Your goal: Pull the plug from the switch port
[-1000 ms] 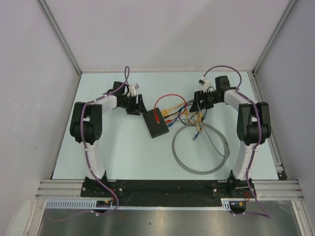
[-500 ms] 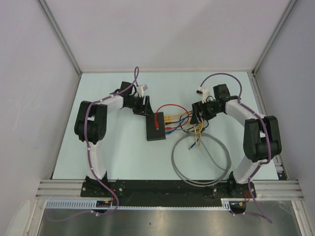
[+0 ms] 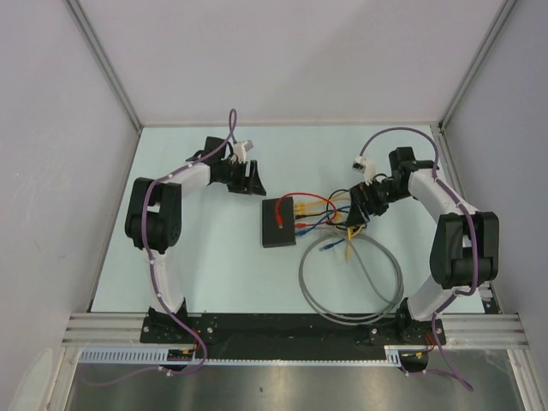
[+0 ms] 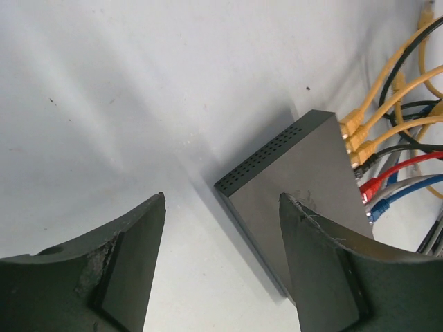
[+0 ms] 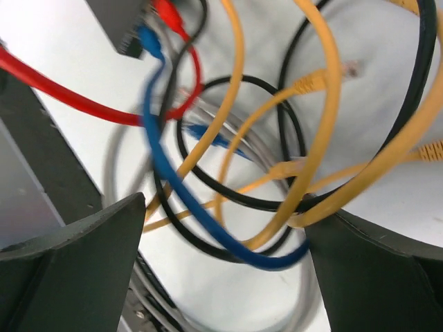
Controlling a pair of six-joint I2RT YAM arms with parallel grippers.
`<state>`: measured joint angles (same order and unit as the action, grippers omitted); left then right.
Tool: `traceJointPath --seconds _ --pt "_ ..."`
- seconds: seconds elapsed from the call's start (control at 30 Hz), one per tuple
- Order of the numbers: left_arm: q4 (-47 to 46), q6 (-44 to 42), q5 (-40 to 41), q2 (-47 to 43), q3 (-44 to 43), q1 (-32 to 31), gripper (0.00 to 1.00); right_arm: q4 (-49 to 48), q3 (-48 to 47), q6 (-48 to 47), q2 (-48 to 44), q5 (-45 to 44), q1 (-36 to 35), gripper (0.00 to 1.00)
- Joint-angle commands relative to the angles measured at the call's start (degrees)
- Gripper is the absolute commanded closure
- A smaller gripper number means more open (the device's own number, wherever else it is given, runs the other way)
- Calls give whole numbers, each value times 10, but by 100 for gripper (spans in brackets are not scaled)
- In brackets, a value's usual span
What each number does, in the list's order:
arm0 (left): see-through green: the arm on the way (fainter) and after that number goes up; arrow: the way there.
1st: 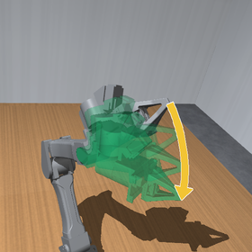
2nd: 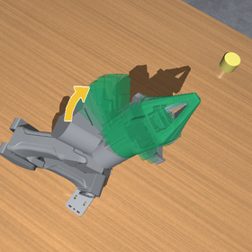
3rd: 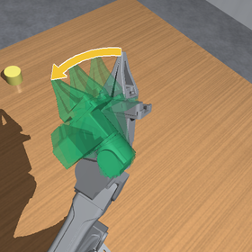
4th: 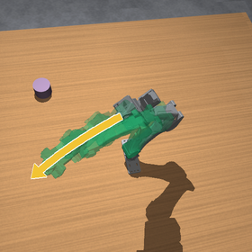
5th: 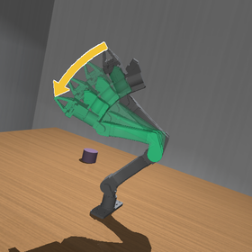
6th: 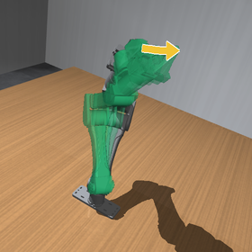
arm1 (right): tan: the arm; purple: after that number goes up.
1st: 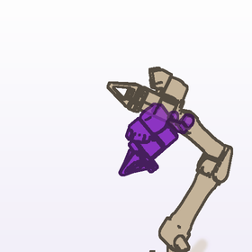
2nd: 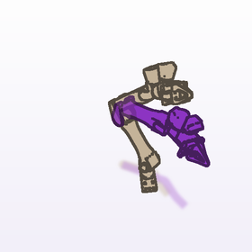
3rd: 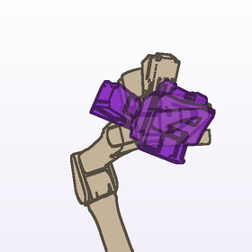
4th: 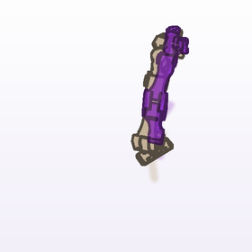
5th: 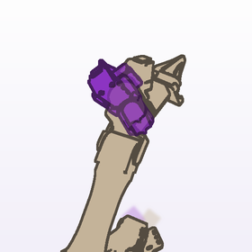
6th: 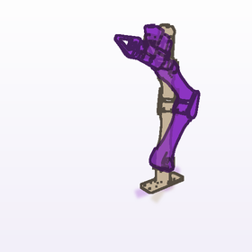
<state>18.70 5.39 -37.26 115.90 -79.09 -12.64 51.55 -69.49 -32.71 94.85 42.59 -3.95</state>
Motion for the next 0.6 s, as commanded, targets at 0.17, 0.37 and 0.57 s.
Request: traceJointPath --seconds 0.17,0.37,0.57 --pt "-16 -3 -5 -52 8 3 28 -80 -23 120 -38 84 0 0" --pt "-27 6 -5 -63 20 3 28 -146 -23 169 -74 -47 1 0" --pt "-35 15 -5 -65 33 2 28 -170 -23 152 -111 -102 -4 0"
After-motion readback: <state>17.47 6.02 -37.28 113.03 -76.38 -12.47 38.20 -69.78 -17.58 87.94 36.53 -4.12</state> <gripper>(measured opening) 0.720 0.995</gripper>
